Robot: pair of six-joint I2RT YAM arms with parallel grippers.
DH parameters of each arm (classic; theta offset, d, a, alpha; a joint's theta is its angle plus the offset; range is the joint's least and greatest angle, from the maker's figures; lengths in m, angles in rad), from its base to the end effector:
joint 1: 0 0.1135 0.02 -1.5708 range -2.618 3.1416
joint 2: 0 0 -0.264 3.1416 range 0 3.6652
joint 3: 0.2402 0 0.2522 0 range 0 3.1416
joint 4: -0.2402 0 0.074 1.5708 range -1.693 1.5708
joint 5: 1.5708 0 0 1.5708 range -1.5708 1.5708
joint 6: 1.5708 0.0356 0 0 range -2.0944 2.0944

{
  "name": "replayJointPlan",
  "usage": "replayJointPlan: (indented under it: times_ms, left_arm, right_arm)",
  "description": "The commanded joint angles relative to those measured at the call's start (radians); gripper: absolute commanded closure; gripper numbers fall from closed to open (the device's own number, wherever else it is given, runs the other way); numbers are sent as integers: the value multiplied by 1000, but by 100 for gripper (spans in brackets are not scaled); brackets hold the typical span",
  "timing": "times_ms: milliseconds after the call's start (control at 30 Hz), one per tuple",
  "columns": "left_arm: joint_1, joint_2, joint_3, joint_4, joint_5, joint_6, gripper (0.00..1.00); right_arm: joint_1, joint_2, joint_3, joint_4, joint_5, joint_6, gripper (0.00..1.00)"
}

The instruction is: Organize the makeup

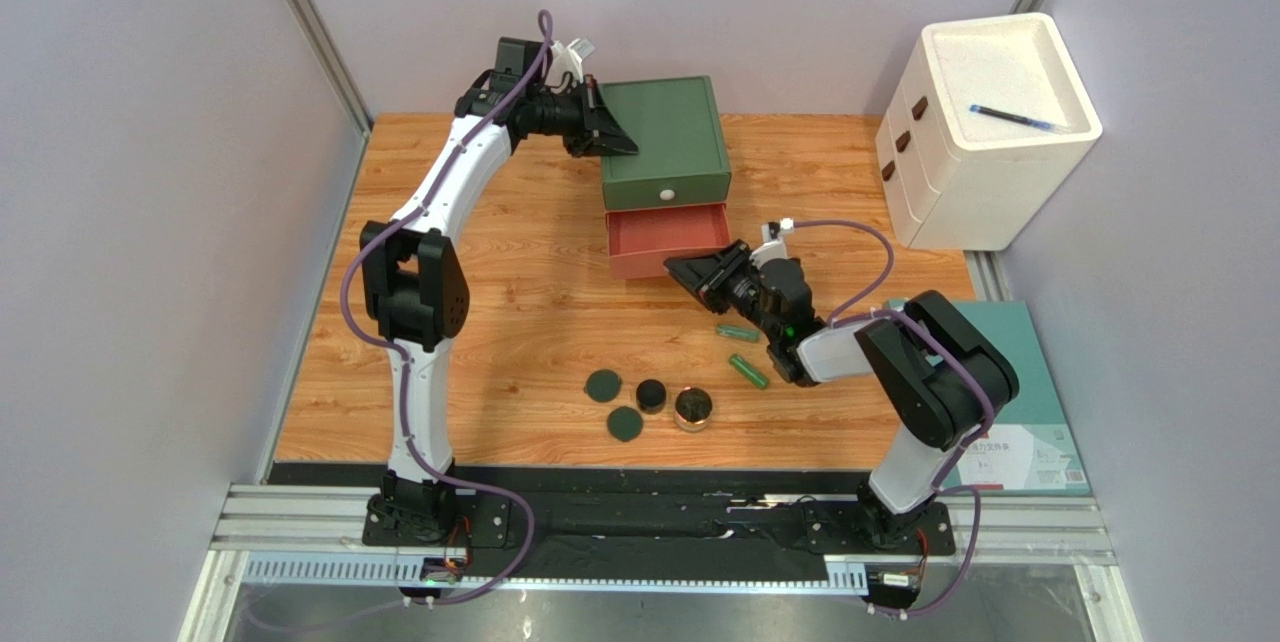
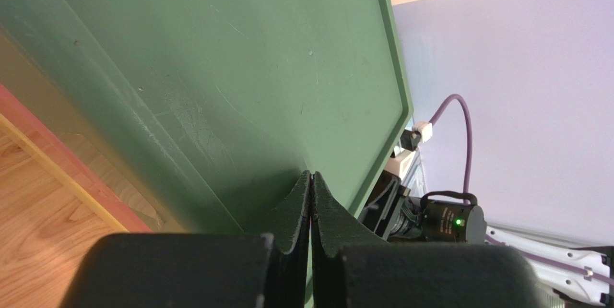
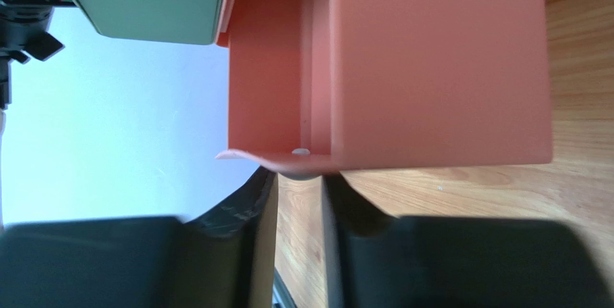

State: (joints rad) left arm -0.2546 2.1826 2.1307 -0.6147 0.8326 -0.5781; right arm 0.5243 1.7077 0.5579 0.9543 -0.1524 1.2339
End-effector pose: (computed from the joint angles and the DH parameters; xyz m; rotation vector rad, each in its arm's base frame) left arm 0.4737 -0.1505 0.3163 0.1159 2.3264 -1.3682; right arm 0.2726 0.1639 0.1548 0.5737 1.9073 1.3543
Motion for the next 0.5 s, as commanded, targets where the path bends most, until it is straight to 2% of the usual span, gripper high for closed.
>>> replayJointPlan:
  times_ms: [0, 67, 133, 167, 200, 267, 467]
  left_arm:
    - [0, 32, -20, -95, -92, 35, 100]
    - [0, 35, -20, -94, -92, 34, 100]
    - [2, 34, -20, -94, -92, 32, 100]
    - [2, 32, -21, -91, -92, 32, 100]
    - [0, 32, -23, -91, -92, 32, 100]
    - [2, 29, -28, -86, -90, 32, 100]
    - [2, 29, -35, -83, -89, 34, 100]
  right_arm:
    - [5, -77, 37, -145, -10, -31, 66]
    - [6, -121, 69, -250, -4, -105, 56]
    - [5, -201, 102, -450, 25, -167, 49]
    - [3, -227, 129, -521, 40, -224, 41]
    - [3, -279, 140, -628, 50, -255, 39]
    - [3, -322, 163, -724, 68, -350, 36]
    - [5, -410, 263, -1073, 57, -528, 35]
